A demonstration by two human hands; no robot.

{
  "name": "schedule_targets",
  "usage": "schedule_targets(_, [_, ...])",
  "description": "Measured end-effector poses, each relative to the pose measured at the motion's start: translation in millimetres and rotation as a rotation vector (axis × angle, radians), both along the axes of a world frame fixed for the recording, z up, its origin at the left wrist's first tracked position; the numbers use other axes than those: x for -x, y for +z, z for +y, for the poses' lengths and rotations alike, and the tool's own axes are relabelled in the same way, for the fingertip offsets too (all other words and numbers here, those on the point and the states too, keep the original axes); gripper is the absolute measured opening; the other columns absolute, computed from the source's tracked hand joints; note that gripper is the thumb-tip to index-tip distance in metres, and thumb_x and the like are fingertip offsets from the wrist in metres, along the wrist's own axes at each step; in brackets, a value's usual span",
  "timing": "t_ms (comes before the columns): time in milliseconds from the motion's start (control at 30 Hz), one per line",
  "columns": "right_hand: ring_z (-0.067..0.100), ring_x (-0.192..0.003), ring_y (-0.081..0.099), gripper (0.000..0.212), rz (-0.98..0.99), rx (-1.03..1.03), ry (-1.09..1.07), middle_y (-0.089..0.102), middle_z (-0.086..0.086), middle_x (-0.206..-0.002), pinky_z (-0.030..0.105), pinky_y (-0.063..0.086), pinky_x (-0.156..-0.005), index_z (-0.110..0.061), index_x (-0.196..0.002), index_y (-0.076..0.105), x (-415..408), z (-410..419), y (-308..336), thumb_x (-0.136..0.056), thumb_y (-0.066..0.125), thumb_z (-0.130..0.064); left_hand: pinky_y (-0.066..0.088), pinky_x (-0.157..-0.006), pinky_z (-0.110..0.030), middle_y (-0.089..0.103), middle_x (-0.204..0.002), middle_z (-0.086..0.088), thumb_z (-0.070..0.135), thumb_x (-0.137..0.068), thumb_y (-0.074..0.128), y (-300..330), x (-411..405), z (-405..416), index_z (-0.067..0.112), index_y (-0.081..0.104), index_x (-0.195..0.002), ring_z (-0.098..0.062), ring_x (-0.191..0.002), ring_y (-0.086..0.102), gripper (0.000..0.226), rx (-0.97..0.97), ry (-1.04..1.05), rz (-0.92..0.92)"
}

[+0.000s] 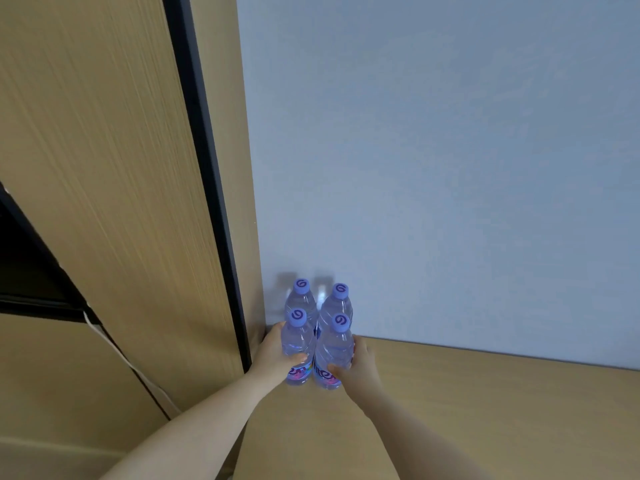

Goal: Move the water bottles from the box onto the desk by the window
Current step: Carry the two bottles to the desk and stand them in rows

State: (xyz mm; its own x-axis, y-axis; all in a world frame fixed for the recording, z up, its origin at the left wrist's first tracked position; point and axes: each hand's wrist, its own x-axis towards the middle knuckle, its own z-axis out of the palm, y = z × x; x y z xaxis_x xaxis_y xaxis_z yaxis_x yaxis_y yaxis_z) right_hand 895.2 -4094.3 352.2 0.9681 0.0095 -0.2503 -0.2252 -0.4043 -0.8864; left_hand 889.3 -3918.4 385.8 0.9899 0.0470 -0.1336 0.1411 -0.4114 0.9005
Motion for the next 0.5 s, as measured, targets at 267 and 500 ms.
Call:
schedule_targets(267, [0.022,-0.108,0.056,0.051,-0.012,-0.002,0.032,0.054,0.004,-0.115,0.035,0.053,-0.085,-0.018,-0.119,0.051,2.3,-0.1,-1.4,-0.071,0.069,-0.018,0.054,-0.087,-0.04,0.07,-0.088,-0.004,0.017,-0.084,0.066,7.7,1.3,-6.5,0.016,0.064,-0.094,-0.021,-0.092,0.066,0.011,0.039,0.008,0.023])
schedule_targets(500, [0.019,-0.105,0.056,0.048,0.011,-0.025,0.077,0.051,0.003,-0.116,0.035,0.052,-0.087,-0.022,-0.114,0.049,-4.5,-4.3,0.3,-0.074,0.073,-0.013,0.054,-0.08,-0.028,0.069,-0.088,-0.001,0.021,-0.09,0.063,10.3,-1.9,-9.1,0.018,0.064,-0.097,-0.015,-0.089,0.065,0.008,0.092,0.022,0.066])
